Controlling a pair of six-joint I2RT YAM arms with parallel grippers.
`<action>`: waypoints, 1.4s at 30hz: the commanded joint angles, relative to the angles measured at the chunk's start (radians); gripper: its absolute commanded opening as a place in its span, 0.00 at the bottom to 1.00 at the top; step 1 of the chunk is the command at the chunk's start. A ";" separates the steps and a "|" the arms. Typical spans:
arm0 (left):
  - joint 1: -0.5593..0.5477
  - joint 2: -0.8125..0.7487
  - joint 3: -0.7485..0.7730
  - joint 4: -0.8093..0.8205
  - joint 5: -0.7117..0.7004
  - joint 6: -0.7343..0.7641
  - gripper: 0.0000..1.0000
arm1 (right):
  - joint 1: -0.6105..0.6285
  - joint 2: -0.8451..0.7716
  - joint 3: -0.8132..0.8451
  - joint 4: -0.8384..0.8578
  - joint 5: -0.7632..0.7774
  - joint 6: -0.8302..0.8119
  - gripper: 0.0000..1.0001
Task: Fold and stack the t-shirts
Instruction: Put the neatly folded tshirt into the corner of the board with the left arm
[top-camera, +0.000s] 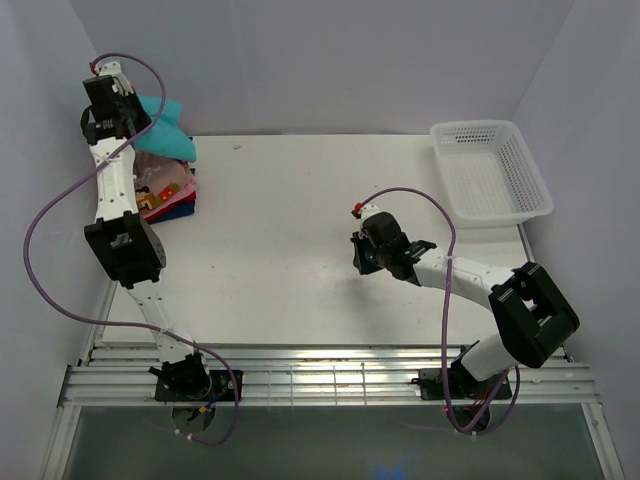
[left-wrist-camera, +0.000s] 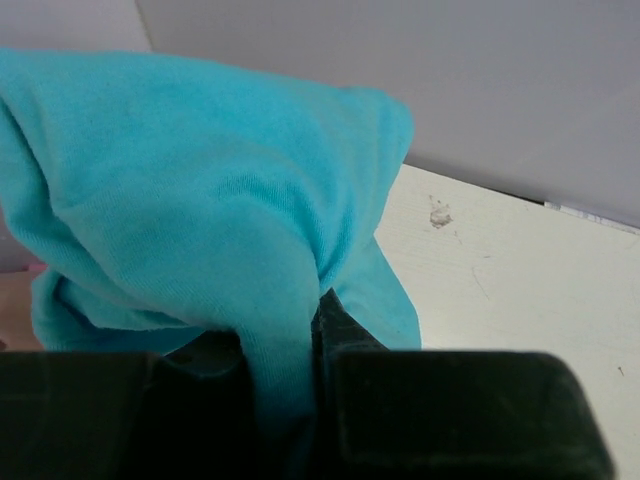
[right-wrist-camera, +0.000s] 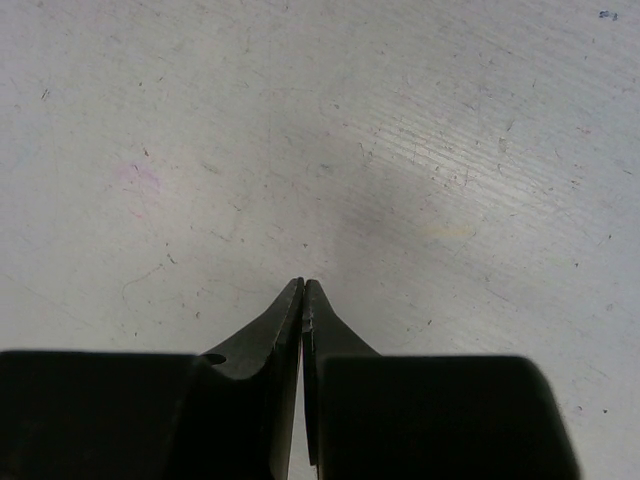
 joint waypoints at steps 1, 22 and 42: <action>0.059 -0.043 0.048 0.056 0.077 -0.037 0.05 | 0.007 -0.003 0.024 0.015 0.006 -0.011 0.08; 0.109 -0.160 -0.297 0.044 -0.094 -0.033 0.04 | 0.056 -0.010 0.055 -0.010 0.024 0.000 0.08; 0.073 -0.167 -0.233 0.016 -0.389 -0.130 0.98 | 0.069 -0.058 0.058 -0.063 0.089 0.006 0.30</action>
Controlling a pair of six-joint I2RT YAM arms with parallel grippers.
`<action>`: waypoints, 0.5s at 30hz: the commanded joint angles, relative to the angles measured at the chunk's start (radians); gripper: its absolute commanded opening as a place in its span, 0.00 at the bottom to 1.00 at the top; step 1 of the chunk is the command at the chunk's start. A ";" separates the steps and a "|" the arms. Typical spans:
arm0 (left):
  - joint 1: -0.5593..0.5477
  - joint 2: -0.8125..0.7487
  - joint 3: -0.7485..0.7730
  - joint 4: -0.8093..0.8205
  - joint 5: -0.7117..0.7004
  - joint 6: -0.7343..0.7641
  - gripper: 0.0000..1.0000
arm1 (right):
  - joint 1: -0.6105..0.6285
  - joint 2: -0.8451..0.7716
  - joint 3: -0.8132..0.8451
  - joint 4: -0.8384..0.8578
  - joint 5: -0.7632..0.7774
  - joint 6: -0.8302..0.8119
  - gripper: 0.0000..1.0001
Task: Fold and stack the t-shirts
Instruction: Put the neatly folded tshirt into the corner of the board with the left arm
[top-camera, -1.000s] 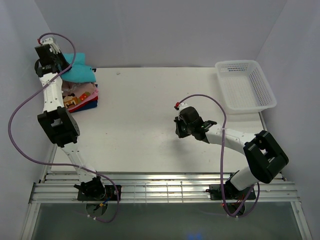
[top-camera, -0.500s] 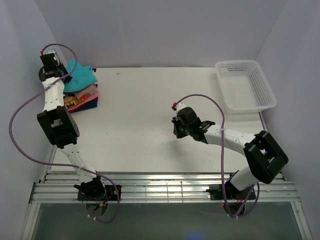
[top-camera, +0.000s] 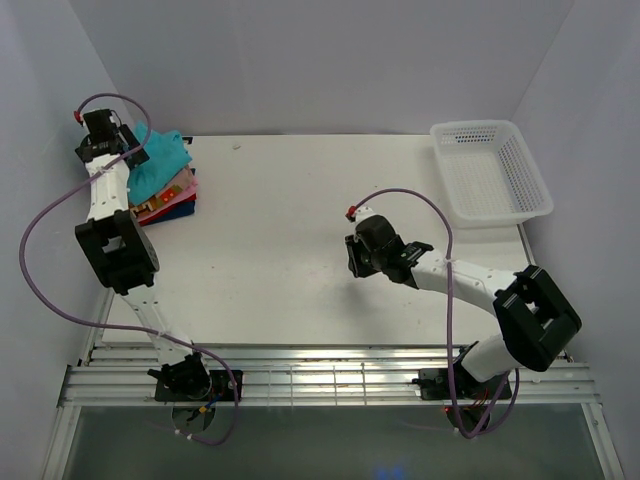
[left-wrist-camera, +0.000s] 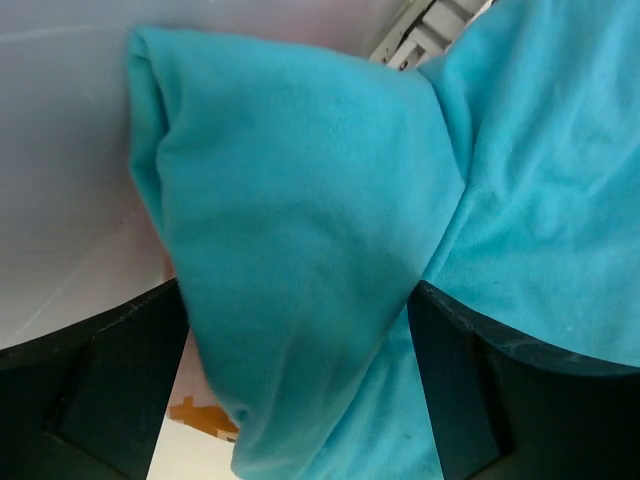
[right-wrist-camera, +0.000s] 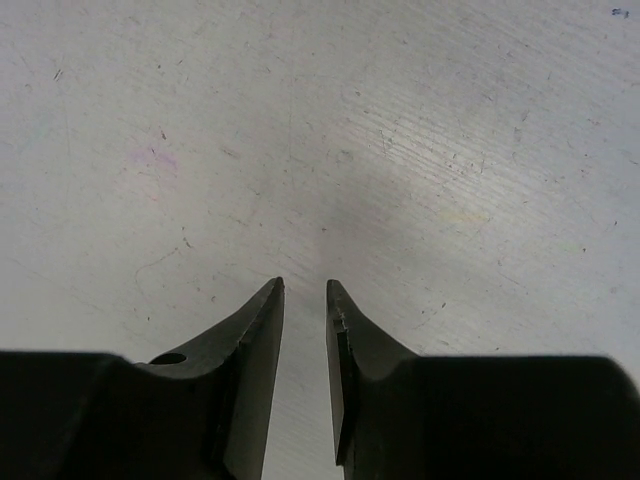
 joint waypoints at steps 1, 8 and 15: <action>-0.044 -0.172 0.004 0.081 -0.075 -0.019 0.98 | 0.006 -0.060 0.030 -0.006 0.038 0.008 0.30; -0.284 -0.637 -0.306 0.497 -0.235 0.116 0.98 | 0.013 -0.130 0.062 -0.040 0.111 0.029 0.30; -0.350 -0.968 -0.741 0.542 -0.026 -0.036 0.98 | 0.043 -0.254 0.142 -0.115 0.215 0.043 0.28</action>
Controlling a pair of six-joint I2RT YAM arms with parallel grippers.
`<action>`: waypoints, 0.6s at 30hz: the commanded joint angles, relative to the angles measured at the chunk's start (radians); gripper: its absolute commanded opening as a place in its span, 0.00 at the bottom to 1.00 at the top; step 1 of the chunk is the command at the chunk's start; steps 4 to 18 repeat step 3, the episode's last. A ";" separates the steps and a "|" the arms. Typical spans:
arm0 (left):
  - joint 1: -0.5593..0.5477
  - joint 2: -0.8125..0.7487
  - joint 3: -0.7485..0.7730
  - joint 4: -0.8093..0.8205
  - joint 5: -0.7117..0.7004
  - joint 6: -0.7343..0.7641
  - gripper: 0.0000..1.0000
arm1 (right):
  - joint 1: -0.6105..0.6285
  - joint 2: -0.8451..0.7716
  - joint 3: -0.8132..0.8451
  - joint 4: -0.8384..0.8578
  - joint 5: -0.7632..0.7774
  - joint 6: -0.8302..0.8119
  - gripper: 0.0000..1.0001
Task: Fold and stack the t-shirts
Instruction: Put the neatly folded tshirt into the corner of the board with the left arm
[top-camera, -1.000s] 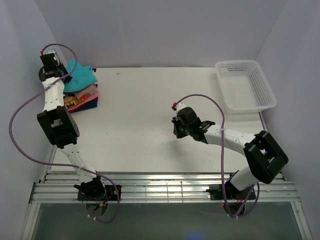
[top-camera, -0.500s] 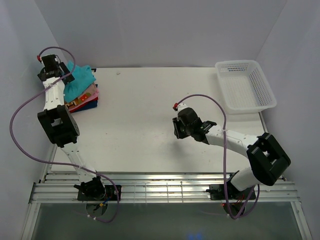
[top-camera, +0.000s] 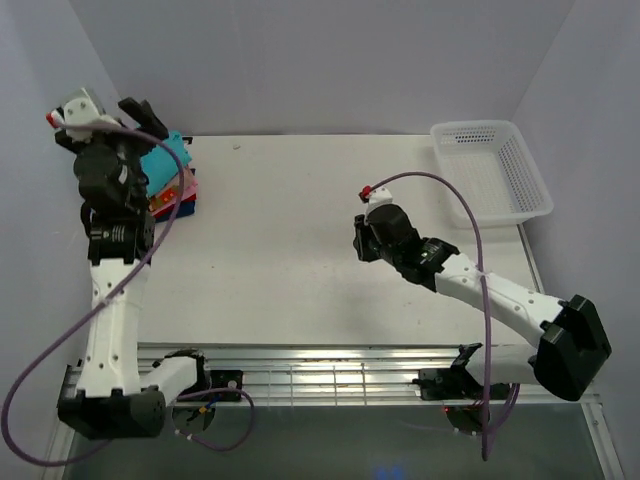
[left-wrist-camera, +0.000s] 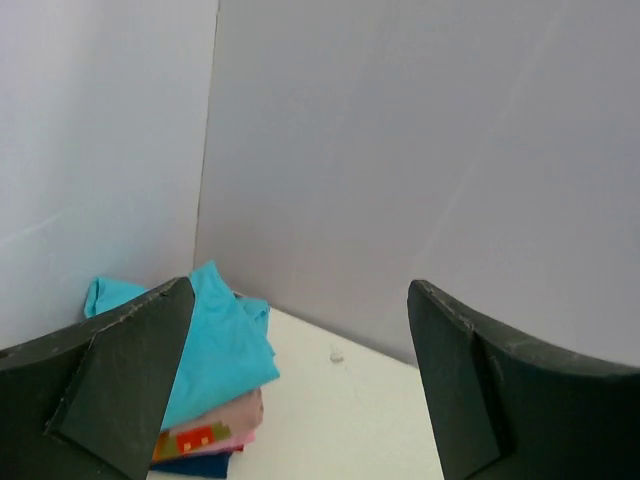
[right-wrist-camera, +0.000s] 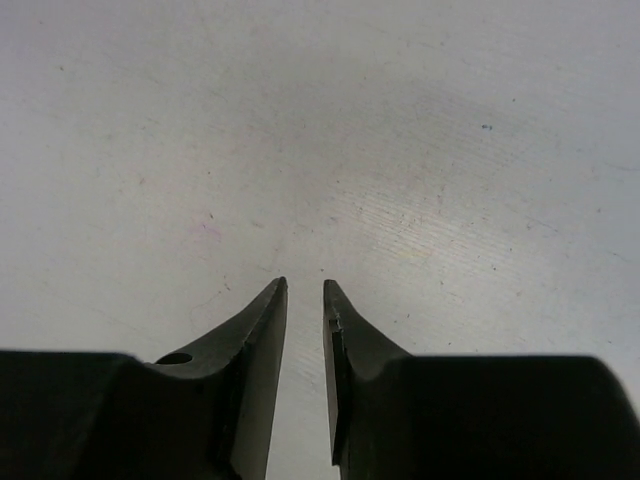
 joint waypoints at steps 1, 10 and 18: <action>0.005 -0.103 -0.294 0.067 0.094 -0.067 0.98 | 0.022 -0.135 0.069 -0.042 0.108 0.009 0.27; 0.005 -0.252 -0.467 0.185 0.119 -0.086 0.98 | 0.028 -0.194 0.108 -0.082 0.161 -0.008 0.28; 0.005 -0.252 -0.467 0.185 0.119 -0.086 0.98 | 0.028 -0.194 0.108 -0.082 0.161 -0.008 0.28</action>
